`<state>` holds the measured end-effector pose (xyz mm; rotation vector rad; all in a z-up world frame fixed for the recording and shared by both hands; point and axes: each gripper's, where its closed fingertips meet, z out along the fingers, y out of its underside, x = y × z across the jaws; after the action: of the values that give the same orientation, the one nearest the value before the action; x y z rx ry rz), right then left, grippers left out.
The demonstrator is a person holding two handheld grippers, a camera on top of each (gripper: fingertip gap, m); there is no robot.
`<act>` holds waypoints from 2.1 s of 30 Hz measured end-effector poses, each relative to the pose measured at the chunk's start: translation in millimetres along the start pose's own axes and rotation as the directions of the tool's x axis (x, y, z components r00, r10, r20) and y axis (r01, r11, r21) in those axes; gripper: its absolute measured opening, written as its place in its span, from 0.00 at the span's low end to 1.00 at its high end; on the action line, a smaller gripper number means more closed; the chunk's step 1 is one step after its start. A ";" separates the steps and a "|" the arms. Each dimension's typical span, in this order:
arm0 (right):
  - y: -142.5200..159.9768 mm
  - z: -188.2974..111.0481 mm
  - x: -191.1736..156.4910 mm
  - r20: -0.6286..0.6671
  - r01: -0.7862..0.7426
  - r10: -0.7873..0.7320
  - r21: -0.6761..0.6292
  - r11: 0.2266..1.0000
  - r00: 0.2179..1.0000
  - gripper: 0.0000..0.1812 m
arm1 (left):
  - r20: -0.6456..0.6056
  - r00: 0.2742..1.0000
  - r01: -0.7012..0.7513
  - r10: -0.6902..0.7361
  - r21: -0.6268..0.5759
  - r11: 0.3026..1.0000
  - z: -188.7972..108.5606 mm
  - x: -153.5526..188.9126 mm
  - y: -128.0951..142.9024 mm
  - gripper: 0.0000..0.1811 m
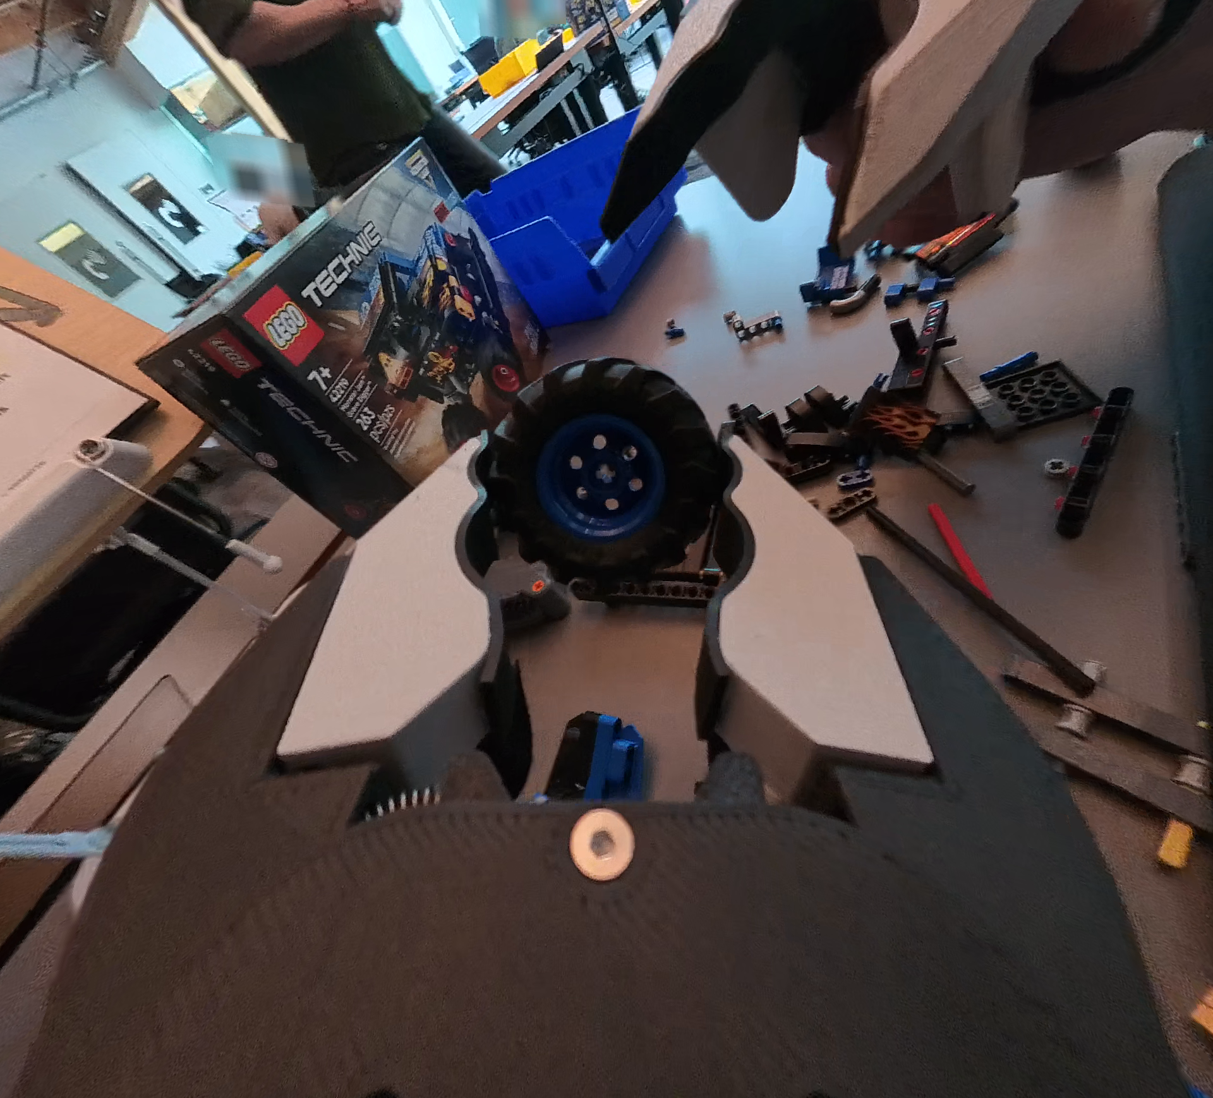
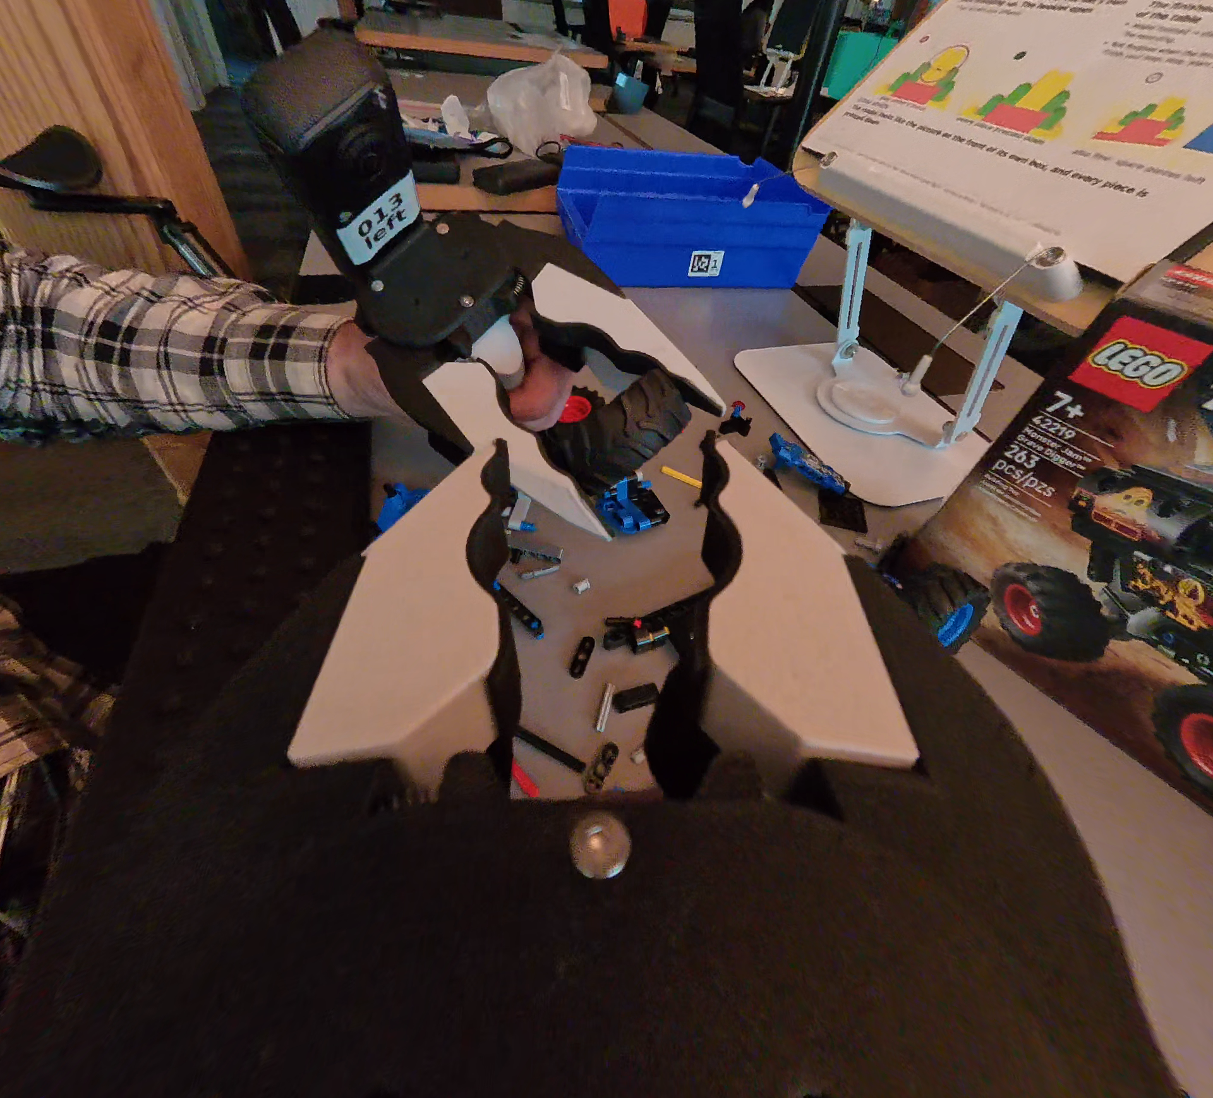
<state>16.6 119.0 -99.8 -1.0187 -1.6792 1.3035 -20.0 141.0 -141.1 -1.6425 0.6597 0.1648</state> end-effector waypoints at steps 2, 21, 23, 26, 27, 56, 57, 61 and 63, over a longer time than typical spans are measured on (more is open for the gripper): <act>6.7 11.1 -0.5 0.000 -0.006 0.006 -0.057 0.998 1.000 0.35 | 0.033 0.999 -0.034 0.035 -0.024 0.999 1.5 -3.2 2.3 0.35; 17.2 17.5 20.9 0.055 -0.280 0.281 -0.034 0.960 0.958 0.15 | 0.157 0.970 -0.186 0.184 -0.003 0.983 -7.6 -12.5 -16.8 0.39; 22.5 8.5 32.2 0.005 -0.262 0.263 -0.038 0.964 0.965 0.15 | 0.178 0.975 -0.141 0.137 0.009 0.990 -11.9 -22.2 -15.3 0.36; 24.6 -5.9 44.3 -0.032 -0.253 0.252 -0.041 0.967 0.967 0.15 | 0.207 0.972 -0.117 0.111 0.018 0.993 -20.5 -36.2 -12.2 0.04; 26.7 -10.1 50.5 -0.062 -0.240 0.236 -0.051 0.970 0.970 0.15 | 0.212 0.974 -0.094 0.085 0.035 0.995 -23.3 -40.0 -13.1 0.00; 62.4 -88.9 118.0 -0.376 -0.132 0.015 -0.286 0.949 0.927 0.15 | 0.222 0.969 0.079 -0.108 0.136 0.988 -35.6 -59.2 -19.7 0.38; 67.9 -95.7 124.6 -0.396 -0.141 0.007 -0.311 0.940 0.918 0.15 | 0.206 0.974 0.071 -0.097 0.128 0.989 -34.7 -56.0 -18.8 0.23; 87.8 -115.3 142.4 -0.433 -0.168 -0.021 -0.394 0.903 0.901 0.15 | 0.224 0.974 -0.002 -0.016 0.081 0.997 -31.8 -50.7 -15.2 0.00; 107.5 -128.7 153.1 -0.457 -0.192 -0.059 -0.482 0.855 0.887 0.15 | 0.211 0.977 -0.001 -0.010 0.054 0.999 -27.4 -46.7 -10.5 0.00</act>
<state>88.8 323.6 -166.5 -1.5737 -1.6477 0.5640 -60.3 130.5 -104.9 -1.5492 0.4942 0.3113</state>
